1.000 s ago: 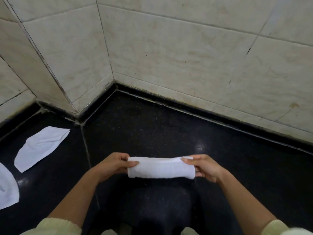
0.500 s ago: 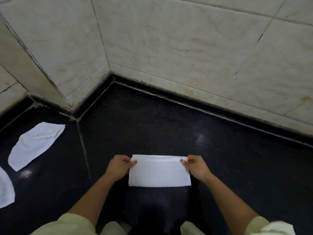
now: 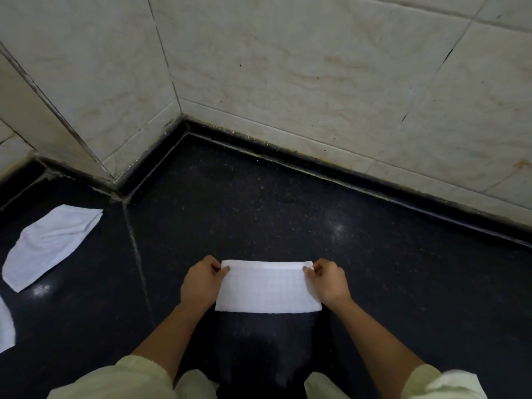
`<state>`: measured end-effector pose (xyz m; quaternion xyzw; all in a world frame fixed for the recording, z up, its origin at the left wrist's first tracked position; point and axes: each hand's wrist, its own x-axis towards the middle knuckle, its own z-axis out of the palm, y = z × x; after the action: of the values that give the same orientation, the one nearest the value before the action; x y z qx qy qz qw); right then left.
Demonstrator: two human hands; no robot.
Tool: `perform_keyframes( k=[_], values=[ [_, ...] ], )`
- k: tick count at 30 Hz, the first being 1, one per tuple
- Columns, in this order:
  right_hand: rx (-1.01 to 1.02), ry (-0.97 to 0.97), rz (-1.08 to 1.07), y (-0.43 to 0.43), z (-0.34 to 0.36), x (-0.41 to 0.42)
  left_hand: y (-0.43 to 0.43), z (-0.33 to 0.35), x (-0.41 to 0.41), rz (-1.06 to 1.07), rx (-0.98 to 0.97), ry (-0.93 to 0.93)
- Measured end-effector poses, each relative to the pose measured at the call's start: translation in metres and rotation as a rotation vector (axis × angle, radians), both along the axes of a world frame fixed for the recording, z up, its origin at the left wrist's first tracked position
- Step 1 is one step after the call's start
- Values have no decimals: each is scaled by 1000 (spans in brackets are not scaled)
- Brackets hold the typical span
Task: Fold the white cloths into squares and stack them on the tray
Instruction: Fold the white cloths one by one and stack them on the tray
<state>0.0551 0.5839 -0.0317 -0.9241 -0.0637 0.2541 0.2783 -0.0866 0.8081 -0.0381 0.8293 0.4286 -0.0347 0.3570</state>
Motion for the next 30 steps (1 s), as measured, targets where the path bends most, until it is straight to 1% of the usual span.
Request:
perform_keyframes(
  k=[2, 5, 7, 8, 10, 12, 15, 19, 23, 30],
  values=[
    [-28, -92, -6, -2, 2, -4, -4, 1, -4, 15, 45, -44],
    [28, -228, -15, -8, 10, -14, -14, 4, -16, -32, 133, -122],
    [95, -231, 29, -12, 13, -22, -26, 4, -27, -95, 229, -165],
    [109, -215, 70, -15, 13, -27, -32, 3, -32, -110, 246, -172],
    [101, -172, 138, -20, 10, -38, -41, -1, -40, -108, 211, -148],
    [63, -131, 159, -26, 5, -47, -44, -6, -46, -105, 174, -90],
    [60, -96, 73, -34, 1, -53, -40, -13, -54, -113, 112, -39],
    [71, -64, -83, -36, 1, -55, -32, -13, -58, -94, 2, -65],
    [31, -46, -151, -33, 0, -59, -31, -11, -57, -104, 7, -79],
    [23, 143, -337, -12, 4, -54, -32, -10, -53, -116, 4, -77]
  ],
)
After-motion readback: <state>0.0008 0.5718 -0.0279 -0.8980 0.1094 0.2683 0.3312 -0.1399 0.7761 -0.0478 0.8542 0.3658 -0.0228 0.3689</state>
